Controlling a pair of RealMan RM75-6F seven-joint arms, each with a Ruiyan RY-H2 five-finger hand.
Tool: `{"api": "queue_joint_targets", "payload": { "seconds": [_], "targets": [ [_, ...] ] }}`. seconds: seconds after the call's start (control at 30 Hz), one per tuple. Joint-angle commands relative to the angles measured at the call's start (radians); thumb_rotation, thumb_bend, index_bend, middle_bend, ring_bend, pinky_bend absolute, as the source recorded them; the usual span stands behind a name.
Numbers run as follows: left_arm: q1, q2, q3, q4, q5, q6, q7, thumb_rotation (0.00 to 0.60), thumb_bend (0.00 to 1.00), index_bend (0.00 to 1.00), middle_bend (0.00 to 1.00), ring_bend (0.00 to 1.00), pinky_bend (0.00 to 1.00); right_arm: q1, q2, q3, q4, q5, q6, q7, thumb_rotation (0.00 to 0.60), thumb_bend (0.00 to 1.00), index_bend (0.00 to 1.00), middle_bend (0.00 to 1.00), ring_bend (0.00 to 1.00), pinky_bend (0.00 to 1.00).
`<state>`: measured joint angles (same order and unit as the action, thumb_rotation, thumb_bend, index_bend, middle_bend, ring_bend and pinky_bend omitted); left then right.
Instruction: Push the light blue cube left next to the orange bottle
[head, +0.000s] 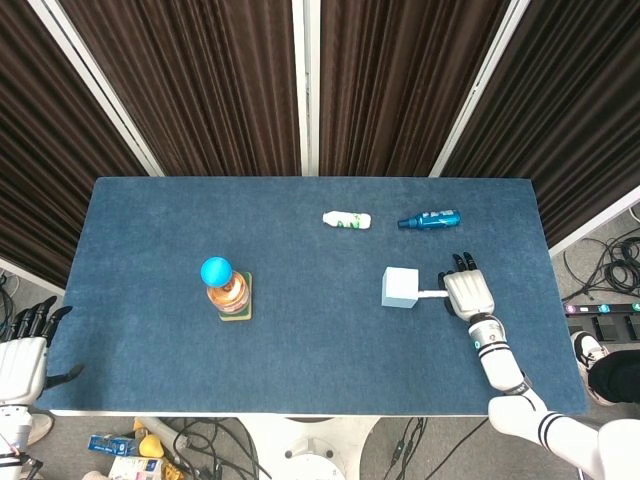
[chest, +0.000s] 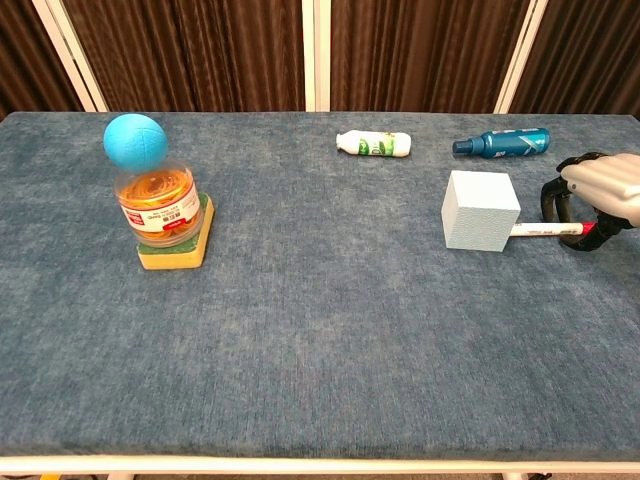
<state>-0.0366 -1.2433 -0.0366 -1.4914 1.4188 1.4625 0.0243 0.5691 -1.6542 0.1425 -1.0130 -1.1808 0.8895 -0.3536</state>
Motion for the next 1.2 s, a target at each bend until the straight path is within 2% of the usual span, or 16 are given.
{"api": "queue_joint_targets", "payload": {
  "seconds": [0.03,0.43,0.57,0.73,1.0,1.2],
  "targets": [
    [0.001,-0.001,0.001,0.002,-0.001,-0.001,-0.001,0.6,0.15,0.22,0.16,0.1,0.1,0.001,-0.004,-0.002,0.005,-0.002,0.002,0.001,0.6,0.28,0.46,0.47,0.07,0.02],
    [0.001,-0.006,0.0,0.013,-0.001,-0.002,-0.01,0.6,0.15,0.22,0.16,0.1,0.1,0.004,-0.031,-0.005,0.036,-0.006,0.014,0.002,0.6,0.28,0.52,0.52,0.11,0.04],
    [0.004,-0.007,0.0,0.017,0.0,0.001,-0.015,0.6,0.15,0.22,0.16,0.1,0.1,0.004,-0.031,-0.004,0.037,-0.011,0.019,0.006,0.6,0.34,0.58,0.55,0.14,0.06],
    [0.005,-0.008,-0.001,0.021,0.002,0.005,-0.019,0.6,0.15,0.22,0.16,0.1,0.1,-0.004,0.004,-0.006,0.011,-0.032,0.044,0.029,0.6,0.47,0.67,0.62,0.2,0.1],
    [0.001,-0.007,-0.002,0.015,0.007,0.004,-0.011,0.6,0.15,0.22,0.16,0.1,0.1,-0.014,0.101,-0.013,-0.066,-0.038,0.041,0.027,0.6,0.48,0.73,0.64,0.23,0.12],
    [0.0,-0.005,-0.002,0.012,0.007,0.002,-0.008,0.6,0.15,0.22,0.16,0.1,0.1,0.008,0.104,-0.006,-0.079,-0.02,0.008,0.0,0.6,0.48,0.75,0.65,0.24,0.13]
  ]
}}
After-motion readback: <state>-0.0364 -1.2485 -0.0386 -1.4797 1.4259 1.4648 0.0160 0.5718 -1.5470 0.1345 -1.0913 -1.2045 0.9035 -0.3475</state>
